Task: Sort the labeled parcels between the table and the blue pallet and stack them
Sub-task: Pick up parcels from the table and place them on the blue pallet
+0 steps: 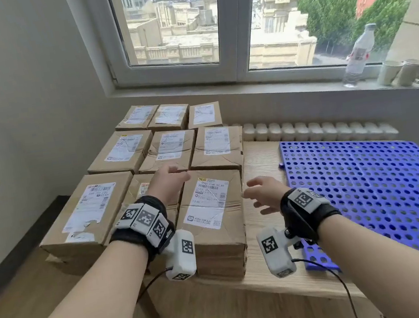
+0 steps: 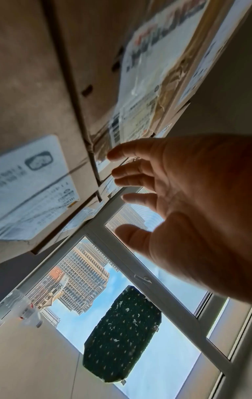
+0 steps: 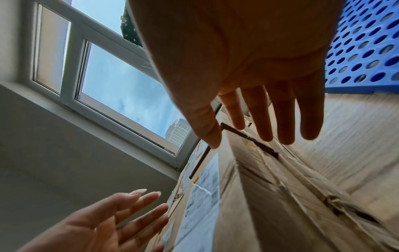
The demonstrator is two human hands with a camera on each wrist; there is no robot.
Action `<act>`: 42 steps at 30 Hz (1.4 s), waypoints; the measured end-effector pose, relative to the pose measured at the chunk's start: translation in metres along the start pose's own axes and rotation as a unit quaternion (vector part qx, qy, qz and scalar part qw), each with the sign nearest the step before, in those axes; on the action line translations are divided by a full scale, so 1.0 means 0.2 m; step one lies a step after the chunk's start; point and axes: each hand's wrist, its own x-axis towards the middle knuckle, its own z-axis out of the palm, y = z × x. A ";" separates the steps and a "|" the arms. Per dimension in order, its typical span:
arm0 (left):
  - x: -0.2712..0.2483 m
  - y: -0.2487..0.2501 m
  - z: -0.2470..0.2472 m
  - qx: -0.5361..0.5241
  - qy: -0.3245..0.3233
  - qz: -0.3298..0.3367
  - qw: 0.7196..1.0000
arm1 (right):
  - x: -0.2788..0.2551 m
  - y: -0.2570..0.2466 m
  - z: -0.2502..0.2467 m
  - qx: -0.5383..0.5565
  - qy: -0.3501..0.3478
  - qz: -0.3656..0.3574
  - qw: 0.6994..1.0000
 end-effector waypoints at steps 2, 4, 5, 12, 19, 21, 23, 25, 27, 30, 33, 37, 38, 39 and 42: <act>0.01 -0.01 0.01 -0.002 -0.012 -0.008 1.000 | 0.00 0.00 0.02 0.016 -0.013 0.015 1.000; 0.02 -0.03 0.02 -0.013 -0.025 -0.019 0.999 | 0.00 0.02 0.04 0.035 -0.031 0.029 0.998; 0.02 -0.03 0.03 -0.014 -0.026 -0.024 0.999 | 0.00 0.02 0.05 0.043 -0.039 0.035 0.998; 0.01 -0.01 0.07 0.058 -0.034 -0.021 0.998 | -0.02 0.02 0.10 0.049 -0.056 0.044 0.996; -0.02 0.01 0.09 0.076 -0.035 -0.001 0.997 | -0.03 0.05 0.08 0.106 -0.056 0.069 0.990; -0.03 0.02 0.09 0.070 -0.016 0.013 0.997 | -0.04 0.06 0.07 0.133 -0.059 0.078 0.986; -0.03 0.04 0.09 0.062 -0.001 0.022 0.998 | -0.06 0.07 0.04 0.151 -0.061 0.087 0.983; -0.05 0.05 0.10 0.053 0.001 0.025 0.998 | -0.07 0.09 0.02 0.157 -0.057 0.088 0.982; -0.07 0.06 0.12 0.055 -0.004 0.029 0.998 | -0.08 0.11 -0.01 0.154 -0.050 0.084 0.983; -0.11 0.08 0.16 0.049 -0.014 0.037 0.998 | -0.10 0.15 -0.06 0.156 -0.042 0.076 0.984; -0.15 0.09 0.22 0.020 -0.017 0.047 0.999 | -0.10 0.19 -0.13 0.161 -0.031 0.055 0.985; -0.20 0.14 0.35 0.008 -0.042 0.071 0.997 | -0.12 0.27 -0.24 0.182 0.014 0.047 0.982; -0.21 0.16 0.38 0.003 -0.051 0.076 0.996 | -0.12 0.30 -0.27 0.193 0.025 0.049 0.980; -0.21 0.18 0.41 -0.002 -0.057 0.078 0.995 | -0.11 0.32 -0.29 0.205 0.038 0.049 0.977; -0.22 0.22 0.49 -0.005 -0.068 0.086 0.994 | -0.11 0.37 -0.36 0.233 0.078 0.043 0.968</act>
